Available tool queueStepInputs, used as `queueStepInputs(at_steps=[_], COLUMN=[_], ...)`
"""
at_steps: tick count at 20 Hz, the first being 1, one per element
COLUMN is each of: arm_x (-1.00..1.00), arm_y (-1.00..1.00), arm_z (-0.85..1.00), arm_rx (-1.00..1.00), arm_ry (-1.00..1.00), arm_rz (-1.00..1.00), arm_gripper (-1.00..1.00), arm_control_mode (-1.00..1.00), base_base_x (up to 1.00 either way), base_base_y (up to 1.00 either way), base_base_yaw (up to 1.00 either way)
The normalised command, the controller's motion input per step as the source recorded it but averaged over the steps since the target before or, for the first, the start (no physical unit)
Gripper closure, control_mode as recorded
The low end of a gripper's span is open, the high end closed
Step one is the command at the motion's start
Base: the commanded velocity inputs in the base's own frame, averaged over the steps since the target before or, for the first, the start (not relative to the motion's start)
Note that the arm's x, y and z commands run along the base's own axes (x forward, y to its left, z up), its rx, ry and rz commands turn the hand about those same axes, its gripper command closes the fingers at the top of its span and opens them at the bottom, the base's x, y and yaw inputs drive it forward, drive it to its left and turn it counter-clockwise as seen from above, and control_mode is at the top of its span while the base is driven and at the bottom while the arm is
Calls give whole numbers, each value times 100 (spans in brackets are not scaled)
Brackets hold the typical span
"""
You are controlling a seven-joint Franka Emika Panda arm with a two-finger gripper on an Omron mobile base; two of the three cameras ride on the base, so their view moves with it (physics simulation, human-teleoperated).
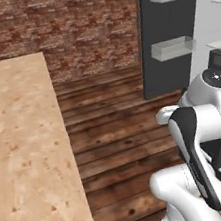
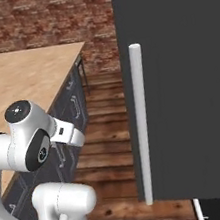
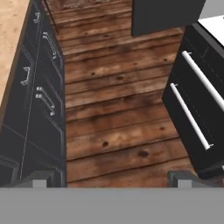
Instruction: Pick up the peach and apple from the fridge and place one fruit on each plate on the dining counter.
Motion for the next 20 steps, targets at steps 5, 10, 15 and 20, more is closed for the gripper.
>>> queueStepInputs(at_steps=[5,10,15,20], arm_x=[0,0,0,0], arm_y=[0,0,0,0], arm_z=[0,0,0,0], arm_rx=[0,0,0,0], arm_ry=[0,0,0,0], arm_rz=[0,0,0,0], arm_gripper=[-100,-100,-100,-100], arm_control_mode=[100,100,100,100], base_base_x=[58,56,56,50], base_base_y=[0,8,4,3], base_base_yaw=[-20,-27,-30,-37])
